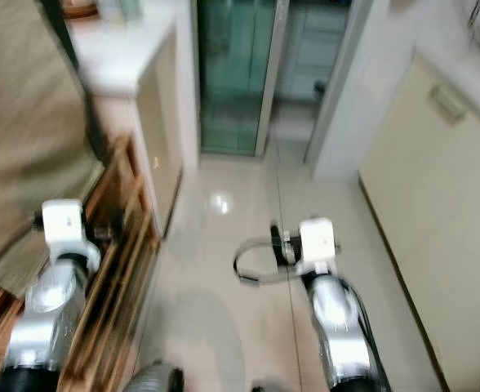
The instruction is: Restocking fridge
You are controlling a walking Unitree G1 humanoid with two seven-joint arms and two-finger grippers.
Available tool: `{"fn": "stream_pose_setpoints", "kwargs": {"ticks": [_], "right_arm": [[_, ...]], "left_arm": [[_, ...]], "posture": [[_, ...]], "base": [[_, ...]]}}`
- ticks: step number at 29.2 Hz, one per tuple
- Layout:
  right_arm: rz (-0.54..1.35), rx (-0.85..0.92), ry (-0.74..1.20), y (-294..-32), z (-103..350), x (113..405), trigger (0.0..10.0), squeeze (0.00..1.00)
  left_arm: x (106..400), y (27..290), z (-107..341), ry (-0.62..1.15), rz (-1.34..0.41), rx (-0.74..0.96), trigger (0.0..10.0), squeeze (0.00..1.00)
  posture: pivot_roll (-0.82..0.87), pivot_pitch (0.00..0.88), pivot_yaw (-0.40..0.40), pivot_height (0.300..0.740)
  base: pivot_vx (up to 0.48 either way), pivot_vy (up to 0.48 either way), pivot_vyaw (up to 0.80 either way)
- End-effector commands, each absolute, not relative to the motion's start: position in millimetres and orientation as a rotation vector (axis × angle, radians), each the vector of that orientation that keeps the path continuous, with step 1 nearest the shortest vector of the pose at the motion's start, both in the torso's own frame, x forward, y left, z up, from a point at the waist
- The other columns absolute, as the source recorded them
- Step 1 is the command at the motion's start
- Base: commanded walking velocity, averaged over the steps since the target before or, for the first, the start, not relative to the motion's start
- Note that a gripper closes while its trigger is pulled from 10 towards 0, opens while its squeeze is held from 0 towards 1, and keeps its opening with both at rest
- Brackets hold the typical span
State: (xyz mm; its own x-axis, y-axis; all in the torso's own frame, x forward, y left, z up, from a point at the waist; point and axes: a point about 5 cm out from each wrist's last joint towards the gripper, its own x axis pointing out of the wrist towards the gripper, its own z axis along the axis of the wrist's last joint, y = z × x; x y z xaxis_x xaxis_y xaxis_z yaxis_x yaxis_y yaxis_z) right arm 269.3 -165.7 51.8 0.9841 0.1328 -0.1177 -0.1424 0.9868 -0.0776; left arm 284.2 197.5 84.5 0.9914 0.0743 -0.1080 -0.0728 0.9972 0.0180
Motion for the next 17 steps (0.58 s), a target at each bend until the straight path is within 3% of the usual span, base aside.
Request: {"fn": "stream_pose_setpoints", "kwargs": {"ticks": [1, 3, 17], "right_arm": [[0.111, -0.088, 0.117, -172, 51, 269, 10.0, 0.0], [0.111, -0.085, 0.112, -171, 52, 270, 10.0, 0.0], [0.084, -0.069, -0.202, -157, 120, 289, 10.0, 0.0]], "left_arm": [[292, 190, 97, 0.062, 0.046, 0.023, 10.0, 0.0], [292, 189, 97, 0.051, 0.042, 0.023, 10.0, 0.0], [302, 182, 148, -0.151, 0.079, -0.031, 10.0, 0.0]], "posture": [[-0.08, 0.0, -0.035, 0.74], [-0.08, 0.0, -0.036, 0.74], [-0.07, 0.0, -0.045, 0.74]], "base": [[-0.48, 0.0, 0.0], [-0.435, 0.0, 0.0], [0.0, 0.0, 0.0]]}}
